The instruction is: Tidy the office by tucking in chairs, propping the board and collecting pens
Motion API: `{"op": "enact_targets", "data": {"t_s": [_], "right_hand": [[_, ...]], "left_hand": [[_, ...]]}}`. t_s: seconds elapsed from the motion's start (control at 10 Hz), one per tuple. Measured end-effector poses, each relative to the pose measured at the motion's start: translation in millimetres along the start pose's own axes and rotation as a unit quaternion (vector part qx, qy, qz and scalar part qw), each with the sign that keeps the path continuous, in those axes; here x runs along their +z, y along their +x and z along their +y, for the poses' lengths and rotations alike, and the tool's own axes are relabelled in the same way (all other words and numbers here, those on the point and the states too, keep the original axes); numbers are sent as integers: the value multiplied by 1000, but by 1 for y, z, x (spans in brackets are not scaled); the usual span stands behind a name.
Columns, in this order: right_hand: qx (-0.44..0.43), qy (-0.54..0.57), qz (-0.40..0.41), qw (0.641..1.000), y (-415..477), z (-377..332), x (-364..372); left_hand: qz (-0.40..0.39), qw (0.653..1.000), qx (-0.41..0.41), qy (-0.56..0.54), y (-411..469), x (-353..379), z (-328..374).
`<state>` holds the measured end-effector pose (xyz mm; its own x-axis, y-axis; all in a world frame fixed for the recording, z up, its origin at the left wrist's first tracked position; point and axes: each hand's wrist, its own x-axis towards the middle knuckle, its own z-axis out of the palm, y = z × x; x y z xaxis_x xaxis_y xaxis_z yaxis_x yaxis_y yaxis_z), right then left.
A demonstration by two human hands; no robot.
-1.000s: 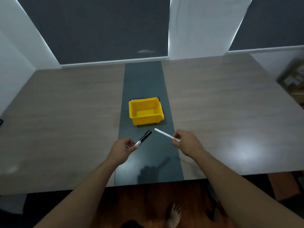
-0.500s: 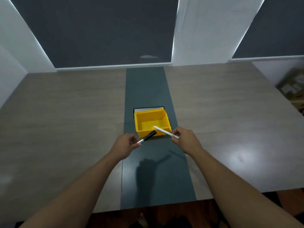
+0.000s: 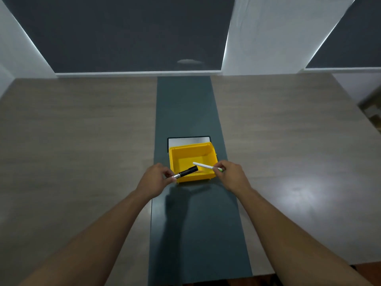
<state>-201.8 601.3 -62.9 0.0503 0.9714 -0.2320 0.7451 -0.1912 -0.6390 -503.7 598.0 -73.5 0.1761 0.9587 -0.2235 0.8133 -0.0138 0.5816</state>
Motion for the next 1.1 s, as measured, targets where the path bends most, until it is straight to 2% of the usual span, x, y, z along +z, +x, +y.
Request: {"op": "enact_targets", "data": {"t_s": [0.4, 0.7, 0.9, 1.1], "right_hand": [[9, -79, -164, 983, 109, 25, 37], [14, -43, -179, 983, 133, 19, 63], [22, -51, -166, 985, 126, 24, 62], [35, -48, -126, 990, 105, 26, 49]], "left_hand": [[-41, 998, -5, 53, 85, 42, 5], [-51, 976, -30, 210, 107, 63, 11], [-60, 982, -26, 177, 103, 64, 5], [-28, 991, 11, 127, 84, 56, 2]]}}
